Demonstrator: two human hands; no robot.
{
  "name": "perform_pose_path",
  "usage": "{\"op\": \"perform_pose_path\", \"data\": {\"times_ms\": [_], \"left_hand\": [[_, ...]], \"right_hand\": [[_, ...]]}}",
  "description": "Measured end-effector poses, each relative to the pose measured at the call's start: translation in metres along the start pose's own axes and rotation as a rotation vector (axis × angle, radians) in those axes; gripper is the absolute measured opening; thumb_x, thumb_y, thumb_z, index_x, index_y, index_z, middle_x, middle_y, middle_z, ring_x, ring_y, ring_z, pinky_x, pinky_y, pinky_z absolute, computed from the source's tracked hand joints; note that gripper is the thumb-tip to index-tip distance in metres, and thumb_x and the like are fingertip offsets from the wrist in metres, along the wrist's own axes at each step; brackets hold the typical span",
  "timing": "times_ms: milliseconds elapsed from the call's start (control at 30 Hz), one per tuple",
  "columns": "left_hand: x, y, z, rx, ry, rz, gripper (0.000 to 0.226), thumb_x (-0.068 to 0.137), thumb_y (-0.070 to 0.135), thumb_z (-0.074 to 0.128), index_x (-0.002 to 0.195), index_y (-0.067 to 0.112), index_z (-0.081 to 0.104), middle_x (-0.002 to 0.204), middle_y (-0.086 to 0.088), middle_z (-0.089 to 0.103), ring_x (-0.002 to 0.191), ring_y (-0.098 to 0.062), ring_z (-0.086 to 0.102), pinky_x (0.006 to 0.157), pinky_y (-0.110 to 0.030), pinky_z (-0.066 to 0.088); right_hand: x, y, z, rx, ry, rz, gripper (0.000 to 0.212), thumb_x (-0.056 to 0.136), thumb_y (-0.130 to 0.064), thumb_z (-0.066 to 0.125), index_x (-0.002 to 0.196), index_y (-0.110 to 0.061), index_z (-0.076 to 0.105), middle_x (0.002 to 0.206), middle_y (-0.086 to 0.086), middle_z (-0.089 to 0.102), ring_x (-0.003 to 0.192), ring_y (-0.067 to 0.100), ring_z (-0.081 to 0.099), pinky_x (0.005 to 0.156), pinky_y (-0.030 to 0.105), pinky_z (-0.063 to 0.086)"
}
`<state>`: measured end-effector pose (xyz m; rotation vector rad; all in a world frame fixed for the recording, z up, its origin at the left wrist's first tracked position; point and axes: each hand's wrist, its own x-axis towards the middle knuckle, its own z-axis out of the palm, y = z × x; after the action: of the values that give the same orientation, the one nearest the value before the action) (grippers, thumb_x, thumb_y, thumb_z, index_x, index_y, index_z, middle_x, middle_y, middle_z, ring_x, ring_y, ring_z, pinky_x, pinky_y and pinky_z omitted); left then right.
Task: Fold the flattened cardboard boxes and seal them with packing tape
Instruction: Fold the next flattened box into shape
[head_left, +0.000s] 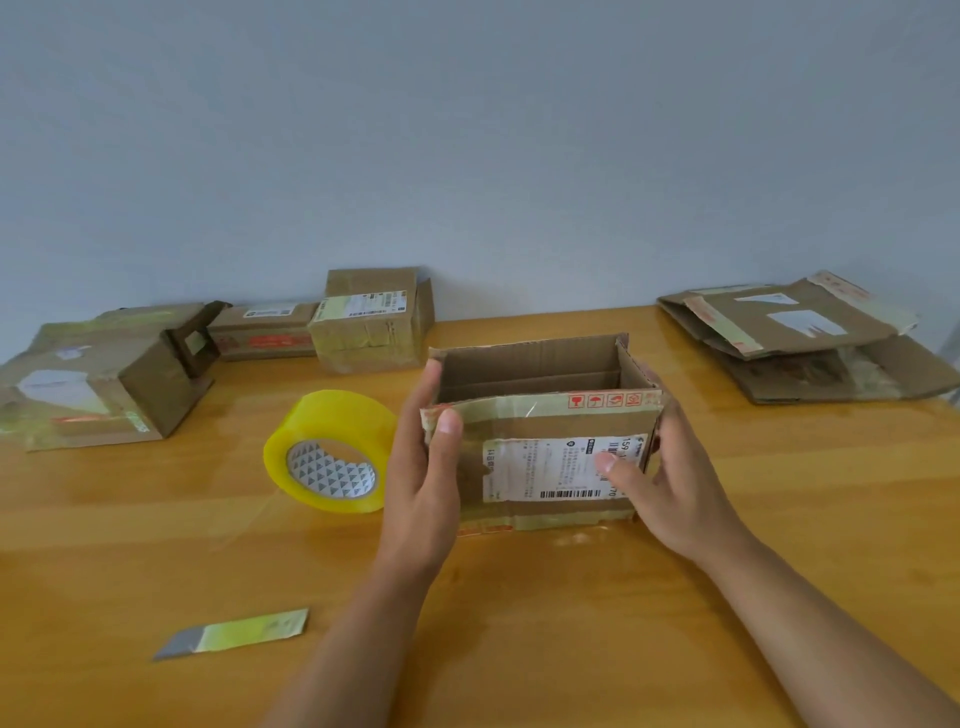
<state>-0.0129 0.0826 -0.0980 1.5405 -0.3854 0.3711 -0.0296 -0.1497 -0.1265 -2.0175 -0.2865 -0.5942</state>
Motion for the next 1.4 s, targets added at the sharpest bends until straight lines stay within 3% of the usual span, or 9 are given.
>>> {"op": "perform_pose_path", "data": {"times_ms": [100,200,367,533,667,900,1000,1200,1400], "left_hand": [[0.001,0.000,0.003,0.009,0.025,0.030,0.053,0.097,0.051,0.042,0.141,0.024,0.052,0.148,0.017,0.047,0.138,0.003,0.039,0.107,-0.014,0.037],[0.002,0.001,0.005,0.020,0.026,0.014,0.048,0.099,0.048,0.041,0.134,0.021,0.060,0.145,0.020,0.050,0.135,0.005,0.040,0.102,-0.007,0.036],[0.002,0.000,0.005,0.013,0.029,0.010,0.058,0.093,0.059,0.037,0.131,0.023,0.063,0.140,0.013,0.056,0.134,-0.001,0.045,0.111,-0.023,0.039],[0.002,-0.001,0.004,0.030,0.039,-0.031,0.060,0.091,0.074,0.036,0.123,0.034,0.066,0.129,0.006,0.064,0.126,-0.018,0.056,0.100,-0.052,0.050],[0.004,-0.001,0.005,0.046,0.054,-0.039,0.059,0.093,0.072,0.038,0.122,0.030,0.067,0.117,-0.002,0.069,0.112,-0.026,0.064,0.089,-0.056,0.054],[0.002,0.006,0.008,-0.015,0.111,-0.109,0.031,0.096,0.042,0.050,0.115,0.023,0.065,0.100,0.000,0.070,0.089,-0.013,0.069,0.064,-0.027,0.056],[0.003,0.006,0.008,-0.036,0.146,-0.129,0.019,0.101,0.027,0.051,0.116,0.023,0.062,0.102,0.004,0.066,0.085,-0.003,0.065,0.061,-0.019,0.052],[0.008,0.003,0.008,-0.025,0.152,-0.104,0.033,0.092,0.029,0.055,0.122,0.041,0.049,0.123,0.015,0.054,0.118,-0.021,0.054,0.083,-0.034,0.053],[0.011,0.010,0.010,-0.003,0.118,-0.082,0.063,0.102,0.016,0.049,0.131,0.068,0.027,0.135,0.035,0.042,0.126,-0.007,0.047,0.098,-0.045,0.053]], "right_hand": [[-0.002,-0.002,0.001,0.027,0.000,0.004,0.079,0.084,-0.052,0.061,0.152,-0.028,0.027,0.138,-0.002,0.051,0.132,0.017,0.048,0.104,0.048,0.047],[-0.002,-0.003,-0.001,0.056,-0.012,0.017,0.077,0.084,-0.052,0.061,0.150,-0.025,0.032,0.140,-0.002,0.050,0.132,0.016,0.048,0.104,0.046,0.048],[-0.004,-0.012,-0.003,0.074,-0.025,-0.013,0.063,0.085,-0.048,0.057,0.140,-0.017,0.048,0.140,-0.006,0.045,0.131,0.003,0.045,0.094,0.010,0.044],[-0.003,-0.023,-0.001,0.210,-0.024,0.036,0.032,0.088,-0.053,0.055,0.119,-0.046,0.058,0.129,-0.009,0.050,0.125,0.009,0.053,0.096,0.020,0.048],[-0.002,-0.031,0.004,0.336,0.050,0.093,0.042,0.099,-0.047,0.037,0.137,-0.032,0.044,0.130,-0.006,0.059,0.119,0.008,0.060,0.093,0.023,0.051],[0.000,-0.034,0.007,0.319,0.180,0.137,0.040,0.100,-0.039,0.046,0.138,-0.025,0.046,0.116,-0.035,0.058,0.110,0.000,0.061,0.083,0.021,0.054],[0.001,-0.030,0.005,0.296,0.197,0.124,0.034,0.098,-0.040,0.049,0.132,-0.037,0.045,0.128,-0.030,0.053,0.125,0.002,0.051,0.094,0.022,0.049],[0.004,-0.031,0.005,0.329,0.167,0.141,0.046,0.091,-0.036,0.048,0.131,-0.054,0.034,0.142,-0.026,0.042,0.133,0.003,0.043,0.089,0.022,0.052],[0.009,-0.028,0.006,0.402,0.167,0.177,0.060,0.095,-0.027,0.048,0.146,-0.048,0.026,0.151,-0.022,0.036,0.138,0.004,0.040,0.082,0.021,0.053]]}}
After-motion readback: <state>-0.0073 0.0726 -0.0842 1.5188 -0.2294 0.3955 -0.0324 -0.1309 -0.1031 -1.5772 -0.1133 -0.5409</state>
